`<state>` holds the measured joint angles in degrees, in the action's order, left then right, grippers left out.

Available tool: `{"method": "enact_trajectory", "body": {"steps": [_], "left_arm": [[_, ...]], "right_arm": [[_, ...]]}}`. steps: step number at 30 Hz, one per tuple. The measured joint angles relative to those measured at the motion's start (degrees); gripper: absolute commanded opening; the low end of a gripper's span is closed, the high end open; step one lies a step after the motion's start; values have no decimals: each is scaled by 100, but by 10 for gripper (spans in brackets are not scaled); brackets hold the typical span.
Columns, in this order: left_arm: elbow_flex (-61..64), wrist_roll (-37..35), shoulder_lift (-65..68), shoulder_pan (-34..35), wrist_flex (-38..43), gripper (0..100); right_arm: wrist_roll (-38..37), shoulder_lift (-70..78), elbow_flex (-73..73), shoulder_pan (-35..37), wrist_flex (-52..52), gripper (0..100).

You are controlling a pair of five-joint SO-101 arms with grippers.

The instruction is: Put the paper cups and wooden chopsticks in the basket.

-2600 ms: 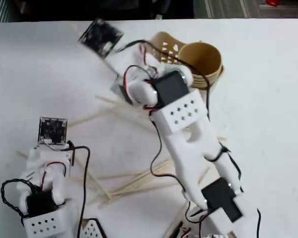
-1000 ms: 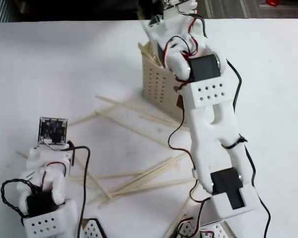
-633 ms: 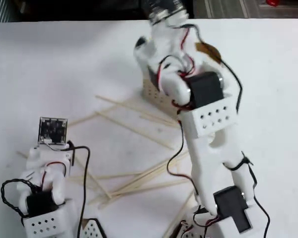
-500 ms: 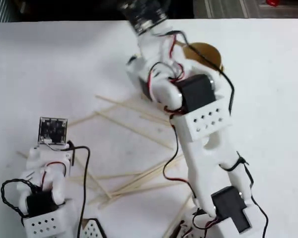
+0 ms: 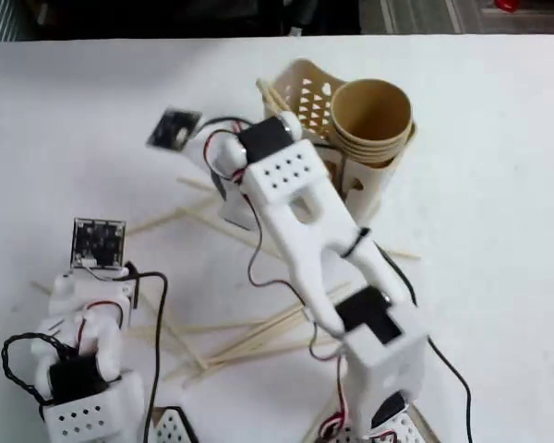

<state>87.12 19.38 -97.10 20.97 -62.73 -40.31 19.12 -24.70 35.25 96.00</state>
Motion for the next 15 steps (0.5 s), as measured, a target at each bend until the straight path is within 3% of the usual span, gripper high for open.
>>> {"method": "enact_trajectory", "body": {"steps": [8,15], "left_arm": [[0,0,0,0,0,181],[0,0,0,0,0,181]], "right_arm": [[-1881,1116,0,-536,-484,146],[-2268,1662,0,-703,-949,247]]}}
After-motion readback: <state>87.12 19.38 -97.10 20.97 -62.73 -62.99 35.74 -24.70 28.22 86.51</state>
